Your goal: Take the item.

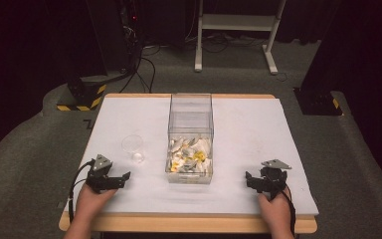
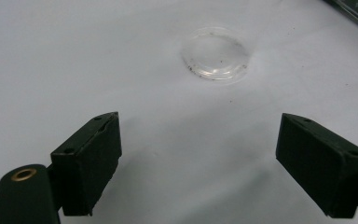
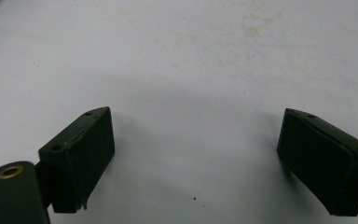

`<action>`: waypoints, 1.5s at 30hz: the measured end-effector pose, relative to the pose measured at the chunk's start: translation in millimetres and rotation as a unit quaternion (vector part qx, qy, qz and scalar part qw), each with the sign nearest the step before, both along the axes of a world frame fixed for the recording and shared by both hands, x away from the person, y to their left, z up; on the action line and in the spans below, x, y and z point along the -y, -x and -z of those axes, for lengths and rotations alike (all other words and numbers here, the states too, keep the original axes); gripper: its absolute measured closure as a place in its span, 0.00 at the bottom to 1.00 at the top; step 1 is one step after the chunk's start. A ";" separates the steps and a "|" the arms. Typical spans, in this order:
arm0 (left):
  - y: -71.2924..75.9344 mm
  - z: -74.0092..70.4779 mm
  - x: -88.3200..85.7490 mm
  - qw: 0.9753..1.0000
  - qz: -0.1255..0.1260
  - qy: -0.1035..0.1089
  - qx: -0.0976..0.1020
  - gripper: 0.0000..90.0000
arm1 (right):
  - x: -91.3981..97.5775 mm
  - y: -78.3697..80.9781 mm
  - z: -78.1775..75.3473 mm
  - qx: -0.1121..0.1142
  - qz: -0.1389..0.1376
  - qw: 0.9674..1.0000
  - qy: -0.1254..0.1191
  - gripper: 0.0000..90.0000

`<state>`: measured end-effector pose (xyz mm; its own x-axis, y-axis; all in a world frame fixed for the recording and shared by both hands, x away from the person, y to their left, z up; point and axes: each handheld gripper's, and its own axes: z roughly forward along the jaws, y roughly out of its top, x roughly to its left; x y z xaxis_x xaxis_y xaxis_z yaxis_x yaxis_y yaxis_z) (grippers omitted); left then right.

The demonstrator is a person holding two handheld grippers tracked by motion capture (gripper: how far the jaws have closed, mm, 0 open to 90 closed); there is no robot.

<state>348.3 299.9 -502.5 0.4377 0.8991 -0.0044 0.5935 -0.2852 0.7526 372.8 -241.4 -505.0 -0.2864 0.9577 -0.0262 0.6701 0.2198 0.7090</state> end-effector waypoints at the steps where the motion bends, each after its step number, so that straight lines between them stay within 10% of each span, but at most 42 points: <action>1: 0.3 -0.3 0.3 1.000 0.001 0.001 0.000 0.16 | 0.0 -0.1 0.1 0.001 0.000 1.000 0.000 0.12; 45: 18.4 -21.4 36.3 0.997 0.061 0.030 0.046 0.17 | 0.0 -0.1 0.1 0.002 -0.001 1.000 0.002 0.12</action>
<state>329.9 263.5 -481.1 0.5451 0.8383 -0.0109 0.4850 -0.3047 0.8197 372.8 -241.4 -505.0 -0.2880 0.9572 -0.0300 0.6674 0.2231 0.7105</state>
